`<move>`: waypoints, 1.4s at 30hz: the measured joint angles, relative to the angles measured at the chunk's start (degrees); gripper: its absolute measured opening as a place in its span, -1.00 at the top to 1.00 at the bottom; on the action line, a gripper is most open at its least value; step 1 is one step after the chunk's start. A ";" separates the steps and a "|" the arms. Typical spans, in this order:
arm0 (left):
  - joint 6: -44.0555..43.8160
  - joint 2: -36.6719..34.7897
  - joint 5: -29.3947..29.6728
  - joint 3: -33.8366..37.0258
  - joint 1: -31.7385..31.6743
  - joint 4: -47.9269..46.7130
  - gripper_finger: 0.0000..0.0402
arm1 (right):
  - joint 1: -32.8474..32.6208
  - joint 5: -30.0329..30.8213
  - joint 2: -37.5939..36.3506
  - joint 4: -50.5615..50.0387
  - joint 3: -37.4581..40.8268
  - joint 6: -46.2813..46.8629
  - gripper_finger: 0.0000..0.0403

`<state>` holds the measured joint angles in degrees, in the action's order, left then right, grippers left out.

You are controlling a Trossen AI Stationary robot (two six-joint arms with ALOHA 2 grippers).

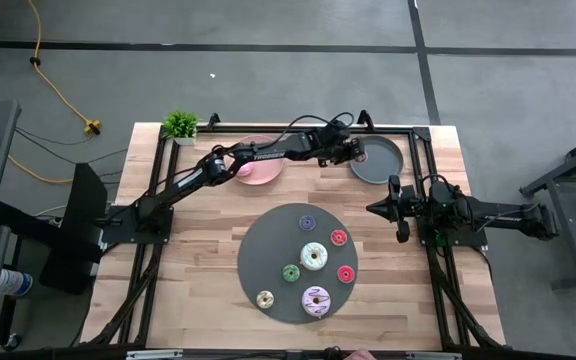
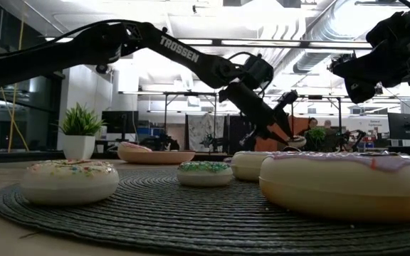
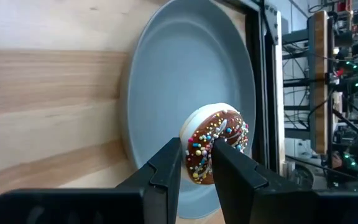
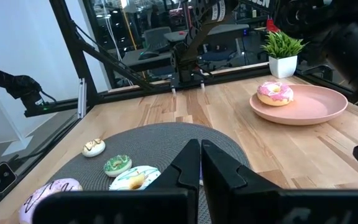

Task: Pick & Place donuts
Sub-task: Put the small brown donut on the gray plate, then put the large white donut on the pink plate

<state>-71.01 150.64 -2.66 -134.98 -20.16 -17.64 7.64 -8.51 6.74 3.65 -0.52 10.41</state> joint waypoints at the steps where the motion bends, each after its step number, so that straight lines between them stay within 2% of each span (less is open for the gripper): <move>1: 0.03 0.04 0.00 0.00 0.00 0.02 0.60 | 0.00 0.00 0.00 -0.01 -0.02 0.00 0.96; 9: 1.75 0.05 0.27 0.00 0.02 0.00 0.57 | 0.00 0.00 0.00 -0.01 0.00 0.00 0.95; 18: 1.75 0.05 0.96 0.00 0.04 0.15 0.19 | 0.01 0.00 0.00 0.00 -0.02 0.01 0.98; 23: 3.34 0.05 2.19 0.00 0.04 0.16 0.07 | 0.01 0.00 0.00 -0.01 -0.02 0.01 0.96; 28: 6.00 0.05 2.05 0.00 0.02 -0.54 0.05 | 0.01 0.00 0.00 -0.01 -0.01 0.00 0.96; 36: 8.93 -0.75 -1.29 0.00 -0.07 -0.32 0.05 | 0.00 0.00 0.00 0.00 -0.02 0.00 0.97; 42: 14.40 -3.37 0.53 -0.04 -0.47 -1.75 0.05 | 0.02 0.00 0.00 0.03 -0.02 0.00 0.97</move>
<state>-56.61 147.27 -2.13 -135.02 -20.63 -19.39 7.66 -8.51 6.74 3.68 -0.54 10.41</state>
